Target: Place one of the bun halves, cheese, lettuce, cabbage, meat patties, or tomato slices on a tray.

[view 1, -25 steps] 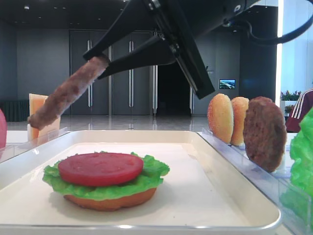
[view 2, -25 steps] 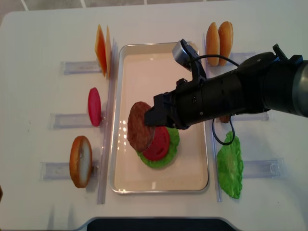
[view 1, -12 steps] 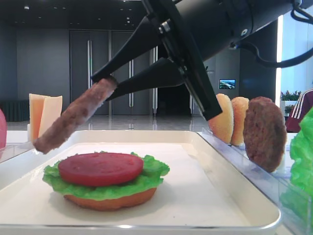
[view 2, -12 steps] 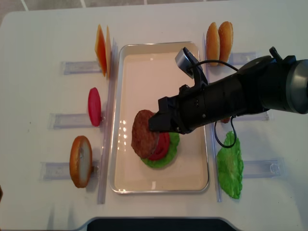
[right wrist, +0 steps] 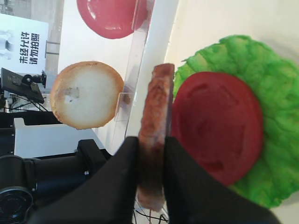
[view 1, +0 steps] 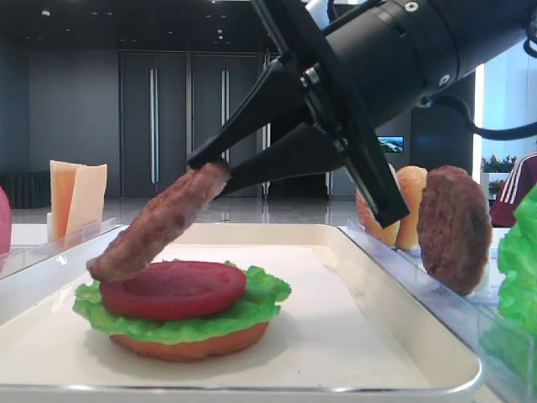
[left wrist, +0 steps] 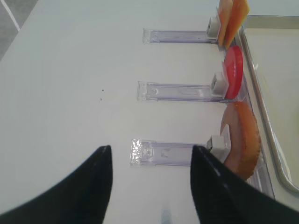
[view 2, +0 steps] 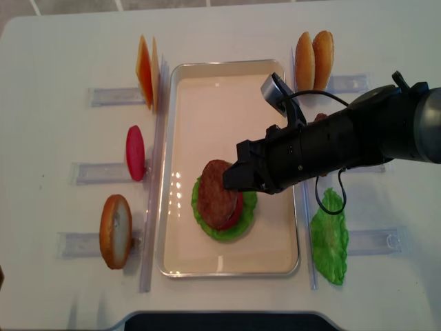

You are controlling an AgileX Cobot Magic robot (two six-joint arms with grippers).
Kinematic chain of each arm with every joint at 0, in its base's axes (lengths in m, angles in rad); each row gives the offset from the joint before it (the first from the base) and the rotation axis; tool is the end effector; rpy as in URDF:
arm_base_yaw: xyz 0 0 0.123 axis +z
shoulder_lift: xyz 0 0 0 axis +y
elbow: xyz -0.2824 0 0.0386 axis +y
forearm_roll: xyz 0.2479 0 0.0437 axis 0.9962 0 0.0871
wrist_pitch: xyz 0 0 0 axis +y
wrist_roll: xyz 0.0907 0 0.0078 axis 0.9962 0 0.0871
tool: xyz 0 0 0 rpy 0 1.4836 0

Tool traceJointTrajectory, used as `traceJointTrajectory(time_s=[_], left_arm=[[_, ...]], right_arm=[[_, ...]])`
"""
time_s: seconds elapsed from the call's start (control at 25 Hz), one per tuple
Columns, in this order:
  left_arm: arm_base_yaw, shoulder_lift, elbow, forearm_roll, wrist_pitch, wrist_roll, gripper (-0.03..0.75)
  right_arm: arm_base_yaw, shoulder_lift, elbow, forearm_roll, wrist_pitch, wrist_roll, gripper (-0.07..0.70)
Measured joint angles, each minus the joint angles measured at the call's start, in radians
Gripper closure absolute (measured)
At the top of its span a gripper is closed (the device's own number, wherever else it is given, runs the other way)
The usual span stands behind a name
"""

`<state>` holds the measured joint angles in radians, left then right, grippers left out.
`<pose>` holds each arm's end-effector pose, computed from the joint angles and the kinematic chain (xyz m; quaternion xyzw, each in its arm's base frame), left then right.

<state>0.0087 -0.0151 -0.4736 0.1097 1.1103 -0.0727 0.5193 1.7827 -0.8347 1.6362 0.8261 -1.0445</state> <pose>-0.0067 0.0089 0.2662 -0.0385 0.8666 0.0389 0.4961 0.2452 0.2172 0.1712 -0.1084 0.8542 0.5000 0.0933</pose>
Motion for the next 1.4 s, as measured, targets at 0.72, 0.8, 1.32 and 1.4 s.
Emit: traceJointTrajectory(time_s=[0.72, 0.8, 1.32, 1.4], left_arm=[[0.000, 0.000, 0.000, 0.000, 0.000, 0.000, 0.307], [0.000, 0.000, 0.000, 0.000, 0.000, 0.000, 0.307], [0.000, 0.000, 0.000, 0.000, 0.000, 0.000, 0.307], [0.000, 0.000, 0.000, 0.000, 0.000, 0.000, 0.307]], right_arm=[[-0.001, 0.013, 0.000, -0.024, -0.021, -0.003, 0.349], [-0.001, 0.009, 0.000, -0.032, -0.028, -0.004, 0.244], [-0.011, -0.197, 0.001, -0.278, -0.205, 0.021, 0.106], [-0.022, -0.235, 0.001, -0.339, -0.211, 0.061, 0.104]])
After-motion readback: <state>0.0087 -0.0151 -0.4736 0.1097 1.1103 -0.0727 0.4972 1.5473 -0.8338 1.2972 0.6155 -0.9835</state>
